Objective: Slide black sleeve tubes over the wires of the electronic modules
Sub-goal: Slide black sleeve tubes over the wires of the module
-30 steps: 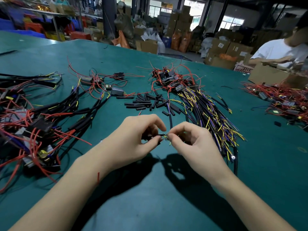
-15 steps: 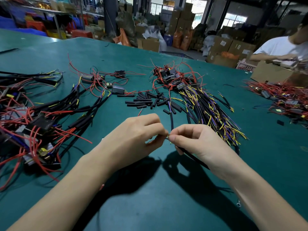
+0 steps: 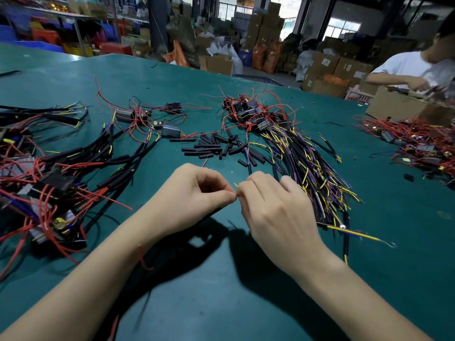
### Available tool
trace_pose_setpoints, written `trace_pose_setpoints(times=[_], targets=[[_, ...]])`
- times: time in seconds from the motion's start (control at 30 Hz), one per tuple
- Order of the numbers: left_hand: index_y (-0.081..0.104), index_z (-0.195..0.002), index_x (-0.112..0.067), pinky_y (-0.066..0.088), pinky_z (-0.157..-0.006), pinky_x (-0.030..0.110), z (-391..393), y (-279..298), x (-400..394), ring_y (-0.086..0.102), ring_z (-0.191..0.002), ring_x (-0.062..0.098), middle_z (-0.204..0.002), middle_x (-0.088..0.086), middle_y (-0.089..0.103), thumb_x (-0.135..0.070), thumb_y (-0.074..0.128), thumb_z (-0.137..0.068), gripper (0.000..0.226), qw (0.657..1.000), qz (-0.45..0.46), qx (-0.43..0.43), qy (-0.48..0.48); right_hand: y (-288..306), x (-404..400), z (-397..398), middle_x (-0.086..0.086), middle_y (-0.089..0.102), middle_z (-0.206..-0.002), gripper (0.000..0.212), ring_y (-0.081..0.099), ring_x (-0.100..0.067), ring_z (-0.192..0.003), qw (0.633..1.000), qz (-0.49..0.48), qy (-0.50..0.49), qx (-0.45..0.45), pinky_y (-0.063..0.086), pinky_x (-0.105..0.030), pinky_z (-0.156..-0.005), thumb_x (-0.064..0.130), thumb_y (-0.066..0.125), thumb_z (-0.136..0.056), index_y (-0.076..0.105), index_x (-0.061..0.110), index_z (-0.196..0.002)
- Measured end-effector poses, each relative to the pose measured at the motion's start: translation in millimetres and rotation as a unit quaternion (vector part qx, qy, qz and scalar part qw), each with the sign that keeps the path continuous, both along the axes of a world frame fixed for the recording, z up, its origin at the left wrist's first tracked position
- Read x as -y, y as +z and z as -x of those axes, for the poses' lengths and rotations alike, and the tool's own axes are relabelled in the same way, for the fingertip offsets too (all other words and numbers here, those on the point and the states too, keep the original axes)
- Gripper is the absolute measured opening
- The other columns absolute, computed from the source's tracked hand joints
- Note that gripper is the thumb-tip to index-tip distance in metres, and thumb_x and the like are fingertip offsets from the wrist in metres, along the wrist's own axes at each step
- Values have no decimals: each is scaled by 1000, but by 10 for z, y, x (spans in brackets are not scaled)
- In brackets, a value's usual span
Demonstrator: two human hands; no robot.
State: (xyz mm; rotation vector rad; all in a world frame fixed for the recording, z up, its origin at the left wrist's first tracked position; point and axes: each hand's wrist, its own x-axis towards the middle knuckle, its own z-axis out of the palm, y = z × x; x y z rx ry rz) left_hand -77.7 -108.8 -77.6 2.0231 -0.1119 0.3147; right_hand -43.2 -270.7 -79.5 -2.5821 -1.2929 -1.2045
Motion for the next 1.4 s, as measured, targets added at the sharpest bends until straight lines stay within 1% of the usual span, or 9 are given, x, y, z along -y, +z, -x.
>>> trace_pose_setpoints(times=[0.07, 0.23, 0.63, 0.87, 1.07, 1.13, 1.23, 1.3, 1.4], targets=[[70, -67, -17, 39, -53, 11, -8, 6, -12, 48, -50, -2, -55, -9, 61, -11, 70, -81, 15, 999, 33, -10, 7, 33, 37, -28, 2, 59, -79, 8, 51, -17, -66, 986, -86, 49, -132, 42, -32, -60, 9, 69, -81, 63, 14, -81], [71, -70, -20, 44, -56, 16, 7, -4, 16, 53, -54, 2, -61, -3, 66, -12, 71, -80, 13, 999, 19, 37, 23, 77, 124, -103, 15, 63, -72, 10, 52, -3, -61, 851, -252, 105, -448, 36, -10, -58, 12, 70, -83, 71, 21, -84], [70, -76, -11, 51, -61, 39, 53, 13, 65, 61, -60, 23, -65, 1, 67, -4, 72, -80, 8, 992, -23, 125, 8, 95, 132, -143, 12, 64, -66, 9, 49, -5, -60, 761, -314, 138, -550, 42, -24, -59, 14, 67, -86, 69, 18, -78], [71, -78, -8, 46, -59, 35, 76, 67, 47, 55, -61, 14, -68, 0, 63, -5, 71, -80, 4, 978, -89, 191, -4, 155, 149, -131, 3, 66, -70, 8, 53, -4, -61, 714, -309, 193, -598, 44, -16, -59, 7, 61, -90, 64, 9, -83], [72, -78, -12, 40, -60, 13, 81, 57, 85, 54, -59, -1, -67, -9, 65, -6, 71, -82, 7, 989, -23, 147, 7, 165, 142, -96, 1, 61, -70, 12, 51, -12, -63, 829, -272, 172, -458, 41, -35, -57, 8, 64, -88, 62, 15, -78], [72, -75, -13, 38, -56, 12, 86, 57, 107, 50, -54, -3, -59, -11, 62, -6, 70, -82, 10, 993, 3, 114, 8, 171, 136, -77, 7, 57, -68, 11, 47, -6, -62, 888, -232, 171, -359, 38, -21, -56, 6, 64, -85, 61, 15, -77], [71, -72, -11, 41, -54, 23, 76, 64, 92, 49, -56, 5, -60, 2, 65, -5, 70, -82, 12, 998, 43, 47, -2, 158, 141, -70, -2, 58, -72, 9, 52, -21, -66, 974, -103, 145, -144, 43, -34, -58, 6, 59, -84, 62, 9, -76], [71, -71, -11, 44, -60, 25, 64, 72, 63, 52, -60, 6, -65, 5, 67, -7, 70, -82, 11, 999, 48, 5, -14, 139, 140, -84, -5, 58, -71, 13, 51, -29, -64, 993, -16, 120, -9, 39, -37, -54, 7, 57, -87, 62, 10, -75], [70, -71, -13, 41, -58, 17, 78, 64, 34, 48, -57, 1, -61, -5, 62, -11, 68, -83, 12, 1000, -16, 2, -11, 106, 109, -78, -5, 58, -70, 13, 50, -28, -62, 994, 14, 106, 29, 37, -37, -53, 6, 57, -87, 61, 11, -75]])
